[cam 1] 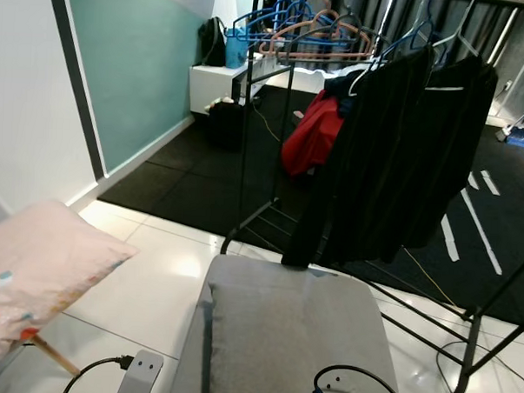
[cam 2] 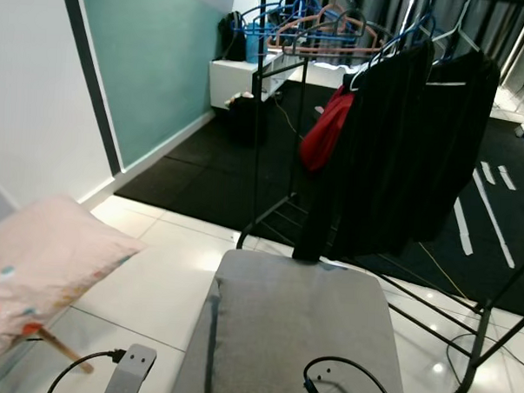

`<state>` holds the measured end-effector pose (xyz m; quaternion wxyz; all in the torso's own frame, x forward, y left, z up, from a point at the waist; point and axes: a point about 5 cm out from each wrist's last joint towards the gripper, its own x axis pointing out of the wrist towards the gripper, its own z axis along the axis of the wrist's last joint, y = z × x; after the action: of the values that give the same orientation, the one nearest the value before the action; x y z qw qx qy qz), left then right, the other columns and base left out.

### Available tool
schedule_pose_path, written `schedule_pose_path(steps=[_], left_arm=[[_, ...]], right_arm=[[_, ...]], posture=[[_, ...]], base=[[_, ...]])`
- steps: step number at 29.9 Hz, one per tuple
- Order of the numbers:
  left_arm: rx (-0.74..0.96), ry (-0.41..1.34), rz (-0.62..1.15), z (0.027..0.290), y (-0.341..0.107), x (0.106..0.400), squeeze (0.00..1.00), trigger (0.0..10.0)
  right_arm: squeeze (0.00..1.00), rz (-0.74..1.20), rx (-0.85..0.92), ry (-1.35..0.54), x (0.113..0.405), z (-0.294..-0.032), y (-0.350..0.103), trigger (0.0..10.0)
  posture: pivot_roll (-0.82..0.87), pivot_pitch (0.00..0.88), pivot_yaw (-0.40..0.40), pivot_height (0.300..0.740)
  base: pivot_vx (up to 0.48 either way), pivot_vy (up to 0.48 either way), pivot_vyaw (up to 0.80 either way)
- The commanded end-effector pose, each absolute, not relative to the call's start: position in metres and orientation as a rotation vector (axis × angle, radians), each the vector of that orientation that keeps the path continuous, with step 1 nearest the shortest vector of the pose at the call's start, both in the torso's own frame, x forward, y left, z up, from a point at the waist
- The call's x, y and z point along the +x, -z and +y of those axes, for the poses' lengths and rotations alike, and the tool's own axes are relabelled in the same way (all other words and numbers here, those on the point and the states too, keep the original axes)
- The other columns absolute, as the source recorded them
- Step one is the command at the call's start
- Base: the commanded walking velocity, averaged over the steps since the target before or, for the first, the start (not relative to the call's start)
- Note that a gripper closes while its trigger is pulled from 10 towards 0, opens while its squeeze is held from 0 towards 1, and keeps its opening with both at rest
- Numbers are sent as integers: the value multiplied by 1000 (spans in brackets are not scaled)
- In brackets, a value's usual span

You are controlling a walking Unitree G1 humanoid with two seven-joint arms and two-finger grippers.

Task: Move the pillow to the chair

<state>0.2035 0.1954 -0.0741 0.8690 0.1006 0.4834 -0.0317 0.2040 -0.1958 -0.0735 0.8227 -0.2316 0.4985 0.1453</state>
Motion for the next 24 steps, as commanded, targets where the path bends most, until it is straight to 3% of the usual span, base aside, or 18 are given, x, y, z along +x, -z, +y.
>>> schedule_pose_path(steps=[1, 7, 24], left_arm=[[200, 61, 1021, 198, 75, 201, 0, 10000], [205, 59, 1025, 198, 76, 200, 0, 10000], [213, 46, 1023, 199, 75, 201, 0, 10000]], right_arm=[[0, 1055, -478, -302, 204, -195, 74, 10000], [0, 1046, -452, -287, 203, -195, 74, 10000], [0, 998, 98, -59, 194, -185, 79, 10000]], posture=[[-102, 0, -93, 740], [-100, 0, -95, 740], [-100, 0, -85, 725]], base=[[0, 0, 0], [0, -480, 0], [0, 0, 0]])
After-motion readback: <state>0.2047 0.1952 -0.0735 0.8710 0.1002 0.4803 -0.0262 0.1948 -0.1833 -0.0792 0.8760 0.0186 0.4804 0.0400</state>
